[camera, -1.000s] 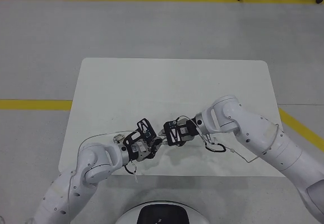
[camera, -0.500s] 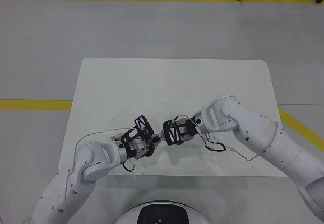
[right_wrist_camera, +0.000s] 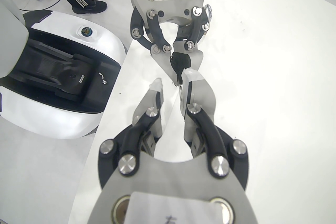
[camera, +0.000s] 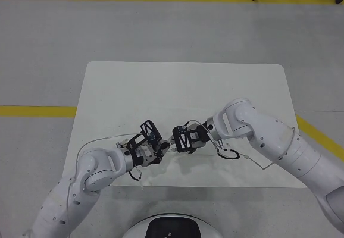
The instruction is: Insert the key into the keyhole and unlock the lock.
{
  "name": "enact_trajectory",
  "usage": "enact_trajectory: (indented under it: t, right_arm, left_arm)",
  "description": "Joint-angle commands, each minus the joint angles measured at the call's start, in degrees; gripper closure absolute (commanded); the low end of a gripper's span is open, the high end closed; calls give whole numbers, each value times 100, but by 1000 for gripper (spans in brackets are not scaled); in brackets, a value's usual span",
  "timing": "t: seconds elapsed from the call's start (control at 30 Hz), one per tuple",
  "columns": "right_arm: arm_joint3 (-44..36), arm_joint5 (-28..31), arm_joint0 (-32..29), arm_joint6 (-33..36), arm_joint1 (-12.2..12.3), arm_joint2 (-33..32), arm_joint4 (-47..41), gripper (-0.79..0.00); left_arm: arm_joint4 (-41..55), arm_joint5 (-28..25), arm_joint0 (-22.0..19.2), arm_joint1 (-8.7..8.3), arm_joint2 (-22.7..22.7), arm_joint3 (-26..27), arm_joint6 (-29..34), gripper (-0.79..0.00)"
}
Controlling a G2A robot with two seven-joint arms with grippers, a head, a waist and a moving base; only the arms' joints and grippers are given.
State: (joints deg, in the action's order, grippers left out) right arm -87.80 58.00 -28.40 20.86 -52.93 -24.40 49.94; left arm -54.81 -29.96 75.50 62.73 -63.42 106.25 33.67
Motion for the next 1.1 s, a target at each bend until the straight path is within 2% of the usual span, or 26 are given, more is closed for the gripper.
enact_trajectory:
  t: [0.0,0.17,0.67,0.7,0.73,0.77,0.93,1.07]
  right_arm:
    - [8,0,20,1,3,24,-12,-68]
    - [6,0,103,20,10,118,-76,0]
    - [164,0,233,-47,38,203,-190,0]
    - [168,0,226,-60,44,191,-175,0]
    - [173,0,222,-72,48,180,-168,0]
    - [175,0,213,-83,53,168,-148,0]
    - [249,0,124,-229,83,36,-47,0]
    - [344,-59,-46,-480,160,-209,44,0]
  left_arm:
    - [8,-13,-6,-3,-5,-4,-10,0]
    - [33,-28,-23,-12,-27,-3,-32,0]
    - [62,19,-60,-37,-79,-1,-42,0]
    - [79,50,-67,-37,-82,0,-42,-148]
    - [92,58,-70,-36,-81,-3,-40,-686]
    - [116,75,-78,-36,-83,-15,-35,-785]
    - [280,75,-130,-43,-159,-86,-59,-785]
    - [482,-24,-63,-90,-475,-20,-174,-785]
